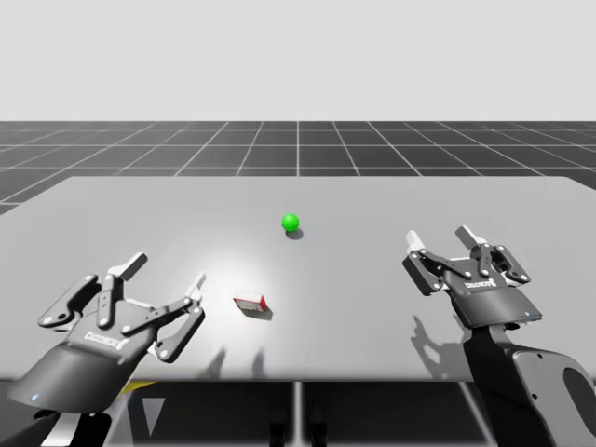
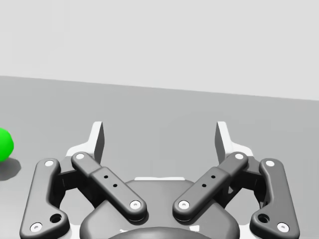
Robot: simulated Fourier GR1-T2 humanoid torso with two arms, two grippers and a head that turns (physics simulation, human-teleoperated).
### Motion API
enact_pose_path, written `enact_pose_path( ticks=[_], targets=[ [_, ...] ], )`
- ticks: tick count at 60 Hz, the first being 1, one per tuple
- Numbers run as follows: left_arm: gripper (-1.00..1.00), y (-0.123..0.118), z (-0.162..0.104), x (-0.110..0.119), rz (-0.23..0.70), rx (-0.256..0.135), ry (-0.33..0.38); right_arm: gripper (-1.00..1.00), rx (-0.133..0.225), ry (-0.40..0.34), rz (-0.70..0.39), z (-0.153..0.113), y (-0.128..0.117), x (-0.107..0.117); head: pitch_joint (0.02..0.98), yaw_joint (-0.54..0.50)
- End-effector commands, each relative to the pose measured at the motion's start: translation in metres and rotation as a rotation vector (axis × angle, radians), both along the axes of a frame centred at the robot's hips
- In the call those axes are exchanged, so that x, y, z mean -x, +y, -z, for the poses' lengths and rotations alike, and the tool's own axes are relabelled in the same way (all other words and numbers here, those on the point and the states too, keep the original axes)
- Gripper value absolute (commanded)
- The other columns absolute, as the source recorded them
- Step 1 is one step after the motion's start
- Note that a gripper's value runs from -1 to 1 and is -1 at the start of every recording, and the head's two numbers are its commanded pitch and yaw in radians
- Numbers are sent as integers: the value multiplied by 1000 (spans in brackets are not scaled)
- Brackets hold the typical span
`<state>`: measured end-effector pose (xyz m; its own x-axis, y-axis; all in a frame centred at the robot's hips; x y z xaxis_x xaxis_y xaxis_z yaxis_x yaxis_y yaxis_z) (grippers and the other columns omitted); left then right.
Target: Watch the red light. When it turns green, pick up the object.
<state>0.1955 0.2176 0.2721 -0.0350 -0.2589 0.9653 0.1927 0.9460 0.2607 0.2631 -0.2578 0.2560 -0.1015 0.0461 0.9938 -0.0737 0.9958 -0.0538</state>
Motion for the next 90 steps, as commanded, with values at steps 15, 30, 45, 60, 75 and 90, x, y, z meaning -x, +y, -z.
enact_pose_path(
  ticks=[15, 30, 45, 60, 75, 90],
  targets=[
    [-1000, -21, 40, 66, 112, 23, 94, -1000, -18, 6, -5, -1, -1, 0, 868, 243],
    [-1000, -33, 75, 63, 153, 113, 214, -1000, -18, 4, -6, -1, -1, 0, 867, 246],
    [-1000, -56, 96, 41, 95, 170, 250, -1000, -16, 4, -9, -1, -1, 0, 869, 246],
    [-1000, -78, 107, 19, 70, 197, 295, -1000, -15, 4, -10, 0, -1, 0, 870, 240],
    [-1000, -83, 113, -6, -44, 226, 310, -1000, -15, 3, -8, -1, -2, 0, 874, 234],
    [-1000, -85, 117, -23, -89, 233, 323, -1000, -16, 3, -7, -1, -2, 0, 874, 232]
  ],
)
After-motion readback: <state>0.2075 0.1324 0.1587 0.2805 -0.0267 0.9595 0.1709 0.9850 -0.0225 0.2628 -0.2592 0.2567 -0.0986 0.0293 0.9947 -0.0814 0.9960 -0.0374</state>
